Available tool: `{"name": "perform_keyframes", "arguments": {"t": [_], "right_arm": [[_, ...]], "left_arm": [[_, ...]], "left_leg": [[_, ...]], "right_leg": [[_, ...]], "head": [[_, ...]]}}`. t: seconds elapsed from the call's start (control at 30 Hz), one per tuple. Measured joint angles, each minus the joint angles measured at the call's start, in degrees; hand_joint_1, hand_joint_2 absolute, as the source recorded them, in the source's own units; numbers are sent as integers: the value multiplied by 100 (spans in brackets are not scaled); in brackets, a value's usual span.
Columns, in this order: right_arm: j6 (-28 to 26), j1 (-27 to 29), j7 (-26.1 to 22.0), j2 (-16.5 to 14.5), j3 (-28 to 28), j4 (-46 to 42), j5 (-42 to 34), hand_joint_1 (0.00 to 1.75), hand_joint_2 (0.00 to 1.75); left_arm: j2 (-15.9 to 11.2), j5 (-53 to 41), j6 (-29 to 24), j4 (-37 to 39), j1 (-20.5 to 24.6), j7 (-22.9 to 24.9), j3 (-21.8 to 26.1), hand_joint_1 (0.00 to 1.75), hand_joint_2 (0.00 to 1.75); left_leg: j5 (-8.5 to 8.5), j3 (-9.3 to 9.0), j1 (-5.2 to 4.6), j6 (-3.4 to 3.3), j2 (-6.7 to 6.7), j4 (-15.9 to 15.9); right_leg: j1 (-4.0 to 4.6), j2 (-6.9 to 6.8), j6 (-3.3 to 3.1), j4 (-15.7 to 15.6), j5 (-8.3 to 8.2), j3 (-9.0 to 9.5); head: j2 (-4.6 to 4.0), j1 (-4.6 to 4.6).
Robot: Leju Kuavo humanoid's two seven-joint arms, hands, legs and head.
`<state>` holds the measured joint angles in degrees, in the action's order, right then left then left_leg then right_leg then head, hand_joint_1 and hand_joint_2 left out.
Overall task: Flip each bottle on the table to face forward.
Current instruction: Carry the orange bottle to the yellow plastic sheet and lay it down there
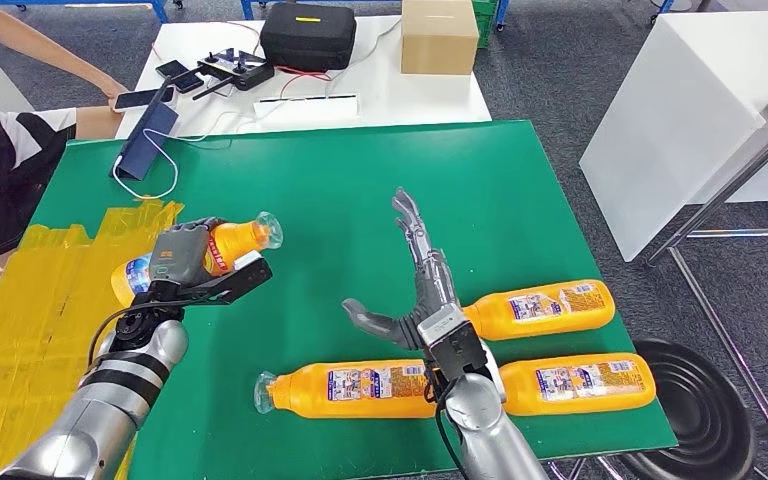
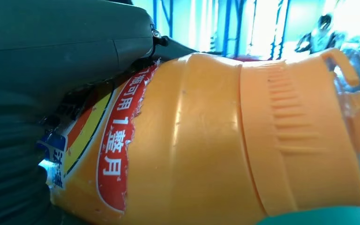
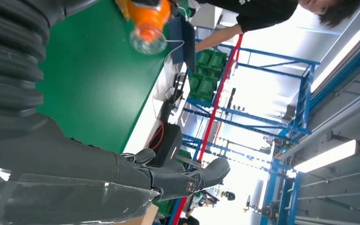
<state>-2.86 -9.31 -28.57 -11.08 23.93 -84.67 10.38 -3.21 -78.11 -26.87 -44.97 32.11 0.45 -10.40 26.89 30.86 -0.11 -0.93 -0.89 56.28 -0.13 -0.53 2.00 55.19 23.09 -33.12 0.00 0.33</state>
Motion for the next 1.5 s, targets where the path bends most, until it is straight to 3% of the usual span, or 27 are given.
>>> {"name": "perform_keyframes", "arguments": {"t": [0.23,0.33,0.37,0.47,0.5,0.77,1.27,1.5], "right_arm": [[-22,33,12,22,-1,-64,25,0,175],[-60,82,58,72,-2,-123,87,0,175],[-67,89,71,80,-2,-127,109,0,175],[-70,97,82,83,-2,-127,127,0,175],[-70,98,84,84,-2,-127,127,0,175],[-76,102,93,92,-1,-127,127,0,175],[-212,100,135,102,-2,-108,129,0,175],[-241,100,149,116,-2,-82,127,0,175]], "left_arm": [[-83,-219,79,369,110,277,11,175,175],[-323,-773,128,1262,400,1106,48,175,175],[-397,-984,131,1497,484,1441,49,151,175],[-497,-1138,131,1741,594,1725,44,20,175],[-512,-1138,123,1781,613,1708,44,0,175],[-520,-977,-66,1921,637,1216,163,0,175],[-4,1211,-608,1539,439,-1166,1160,0,175],[123,1393,-678,1268,298,-1325,1411,0,175]], "left_leg": [[0,0,0,0,-2,0],[0,0,0,0,-2,0],[0,1,0,0,-1,0],[0,1,0,0,-1,0],[0,1,0,0,-1,0],[0,-1,0,0,0,0],[0,0,0,0,1,0],[0,0,0,0,4,0]], "right_leg": [[0,1,0,0,0,0],[0,1,0,1,0,0],[0,1,0,1,0,0],[0,1,0,1,0,0],[0,1,0,1,0,0],[0,1,0,1,0,0],[-1,1,0,1,0,0],[0,0,0,1,0,0]], "head": [[0,-1],[0,0],[0,0],[0,-1],[0,0],[1,0],[0,0],[0,0]]}}
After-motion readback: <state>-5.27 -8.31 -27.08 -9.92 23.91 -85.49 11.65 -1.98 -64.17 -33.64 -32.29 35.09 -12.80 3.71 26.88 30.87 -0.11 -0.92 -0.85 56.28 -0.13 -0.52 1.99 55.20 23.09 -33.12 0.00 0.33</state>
